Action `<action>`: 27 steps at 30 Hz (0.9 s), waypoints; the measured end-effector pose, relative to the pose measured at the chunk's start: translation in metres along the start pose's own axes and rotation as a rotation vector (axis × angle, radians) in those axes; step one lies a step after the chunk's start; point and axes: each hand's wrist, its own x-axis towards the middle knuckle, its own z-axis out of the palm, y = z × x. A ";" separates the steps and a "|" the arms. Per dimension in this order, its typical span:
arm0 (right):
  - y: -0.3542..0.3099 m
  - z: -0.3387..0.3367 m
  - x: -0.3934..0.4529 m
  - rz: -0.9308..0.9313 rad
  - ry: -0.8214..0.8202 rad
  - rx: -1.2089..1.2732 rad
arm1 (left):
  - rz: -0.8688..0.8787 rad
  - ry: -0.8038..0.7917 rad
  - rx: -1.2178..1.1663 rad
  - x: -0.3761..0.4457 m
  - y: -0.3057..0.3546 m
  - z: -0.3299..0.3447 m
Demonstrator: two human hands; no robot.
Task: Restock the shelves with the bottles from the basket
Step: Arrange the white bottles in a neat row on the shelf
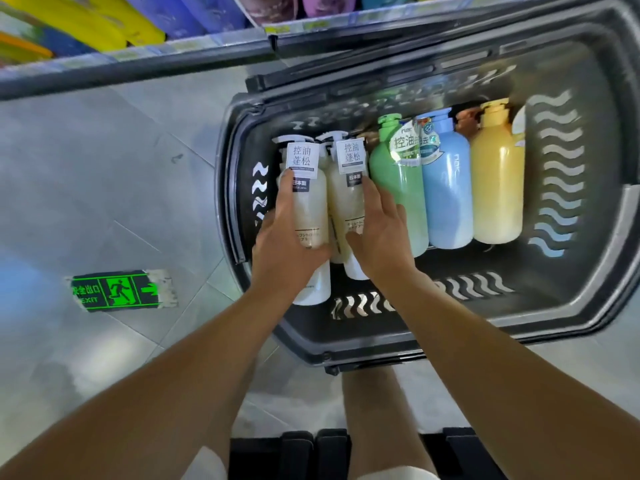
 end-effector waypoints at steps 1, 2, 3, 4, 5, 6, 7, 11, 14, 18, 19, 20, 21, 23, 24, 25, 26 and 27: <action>-0.002 -0.001 -0.001 0.013 0.005 0.008 | 0.042 -0.018 0.016 -0.006 0.001 -0.009; -0.006 -0.002 -0.001 0.032 0.010 0.013 | 0.085 -0.035 0.030 -0.013 0.003 -0.019; -0.009 -0.002 -0.001 0.052 0.019 0.013 | 0.119 -0.049 0.044 -0.021 0.006 -0.029; -0.013 -0.002 0.001 0.070 0.030 0.011 | 0.145 -0.057 0.060 -0.027 0.007 -0.038; -0.017 -0.002 0.002 0.085 0.042 0.012 | 0.164 -0.057 0.075 -0.033 0.008 -0.048; -0.020 -0.002 0.004 0.097 0.056 0.021 | 0.181 -0.050 0.087 -0.038 0.009 -0.057; -0.024 -0.001 0.006 0.102 0.068 0.029 | 0.195 -0.042 0.102 -0.042 0.008 -0.066; -0.036 0.010 0.005 0.108 0.099 -0.006 | 0.222 -0.034 0.192 -0.048 0.003 -0.091; -0.043 0.024 0.003 0.181 0.106 0.094 | 0.223 -0.035 0.194 -0.048 0.000 -0.095; -0.043 0.029 0.005 0.210 0.075 0.122 | 0.235 -0.026 0.177 -0.050 -0.005 -0.099; -0.043 0.026 0.006 0.216 0.070 0.149 | 0.240 -0.026 0.170 -0.051 -0.006 -0.102; -0.044 0.022 0.004 0.223 0.069 0.178 | 0.250 -0.030 0.165 -0.052 -0.006 -0.106; -0.046 0.018 -0.001 0.230 0.080 0.206 | 0.266 -0.033 0.161 -0.054 -0.005 -0.112; -0.055 0.005 -0.021 0.227 0.129 0.261 | 0.303 -0.035 0.149 -0.059 0.000 -0.127; -0.061 -0.002 -0.035 0.221 0.155 0.292 | 0.320 -0.035 0.145 -0.063 0.004 -0.136; -0.068 -0.011 -0.049 0.217 0.180 0.322 | 0.333 -0.032 0.144 -0.068 0.009 -0.146; -0.075 -0.021 -0.064 0.215 0.204 0.346 | 0.345 -0.028 0.142 -0.074 0.015 -0.156; -0.083 -0.032 -0.079 0.206 0.229 0.364 | 0.360 -0.022 0.140 -0.080 0.021 -0.166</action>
